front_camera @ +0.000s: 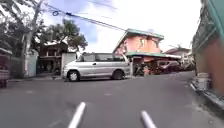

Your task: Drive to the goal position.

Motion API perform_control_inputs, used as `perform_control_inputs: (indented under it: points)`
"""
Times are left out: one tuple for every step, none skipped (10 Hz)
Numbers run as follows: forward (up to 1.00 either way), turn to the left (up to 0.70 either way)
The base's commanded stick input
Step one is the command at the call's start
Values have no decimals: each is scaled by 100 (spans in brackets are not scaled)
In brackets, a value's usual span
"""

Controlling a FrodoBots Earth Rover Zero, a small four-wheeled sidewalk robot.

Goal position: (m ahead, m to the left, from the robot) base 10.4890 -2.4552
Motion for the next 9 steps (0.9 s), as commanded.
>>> perform_control_inputs:
  points:
    - [100,-40]
    - [100,-40]
    - [100,-40]
    - [100,-23]
    - [100,0]
    - [100,0]
    - [100,0]
    - [100,0]
    - [100,-19]
